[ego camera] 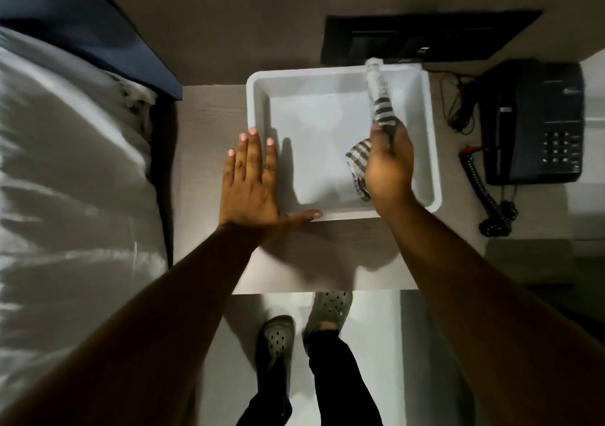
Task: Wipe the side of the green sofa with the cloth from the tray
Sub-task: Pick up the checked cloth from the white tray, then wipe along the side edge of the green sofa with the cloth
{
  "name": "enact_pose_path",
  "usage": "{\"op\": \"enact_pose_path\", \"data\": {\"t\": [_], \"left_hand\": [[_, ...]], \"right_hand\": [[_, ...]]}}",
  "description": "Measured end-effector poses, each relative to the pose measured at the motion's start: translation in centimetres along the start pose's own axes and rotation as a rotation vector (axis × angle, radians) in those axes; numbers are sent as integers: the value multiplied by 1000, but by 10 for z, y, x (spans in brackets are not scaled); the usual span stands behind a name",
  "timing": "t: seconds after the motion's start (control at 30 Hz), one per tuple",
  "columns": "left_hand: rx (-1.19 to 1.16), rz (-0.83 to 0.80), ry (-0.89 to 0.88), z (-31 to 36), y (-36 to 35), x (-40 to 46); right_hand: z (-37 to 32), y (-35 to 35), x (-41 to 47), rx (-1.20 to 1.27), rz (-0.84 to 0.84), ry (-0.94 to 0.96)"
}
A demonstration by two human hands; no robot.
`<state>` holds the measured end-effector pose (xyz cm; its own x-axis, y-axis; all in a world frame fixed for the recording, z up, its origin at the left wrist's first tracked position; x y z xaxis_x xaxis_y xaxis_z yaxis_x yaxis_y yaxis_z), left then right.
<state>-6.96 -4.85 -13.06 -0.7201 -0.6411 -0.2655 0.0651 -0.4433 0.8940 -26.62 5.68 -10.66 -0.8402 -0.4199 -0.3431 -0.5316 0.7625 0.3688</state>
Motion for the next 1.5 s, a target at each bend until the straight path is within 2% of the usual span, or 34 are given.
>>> {"op": "enact_pose_path", "data": {"t": [0.1, 0.27, 0.37, 0.47, 0.57, 0.7, 0.93, 1.1, 1.2, 1.33, 1.4, 1.5], "left_hand": [[38, -32, -33, 6, 5, -4], [1, -55, -233, 46, 24, -33], [-23, -74, -294, 84, 39, -54], [-24, -128, -400, 141, 44, -82], [9, -164, -537, 218, 42, -124], [55, -187, -839, 334, 21, -193], [172, -275, -1325, 469, -88, -352], [262, -427, -1470, 520, -191, -468], [295, -510, -1499, 549, -265, -530], [351, -612, -1621, 567, -358, -621], [372, -660, -1730, 565, -386, -670], [414, -691, -1943, 554, -411, -736]], "right_hand": [[-19, 46, -22, 393, 53, -34], [-25, 123, -91, 734, 99, -113], [-24, 174, -146, 931, 158, -96], [-16, 229, -199, 1039, 243, -56], [-3, 297, -251, 1058, 401, -5], [36, 387, -318, 1100, 584, 20], [161, 512, -473, 1118, 865, 24], [278, 555, -596, 1187, 1116, -89], [350, 564, -664, 1229, 1268, -147], [429, 558, -746, 1268, 1407, -158], [454, 555, -783, 1289, 1446, -125], [483, 543, -843, 1314, 1593, -106]]}}
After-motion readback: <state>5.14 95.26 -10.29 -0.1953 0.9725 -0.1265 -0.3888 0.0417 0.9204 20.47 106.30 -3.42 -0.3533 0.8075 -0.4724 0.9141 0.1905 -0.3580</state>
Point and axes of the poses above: each hand's wrist, its own x-axis towards the middle knuckle, its own y-axis out of the back of the hand, z = x × y, the point moved 10 cm from there along x, towards the middle knuckle, and after that the axes turned 11 degrees about -x, right-handed, at the moved point
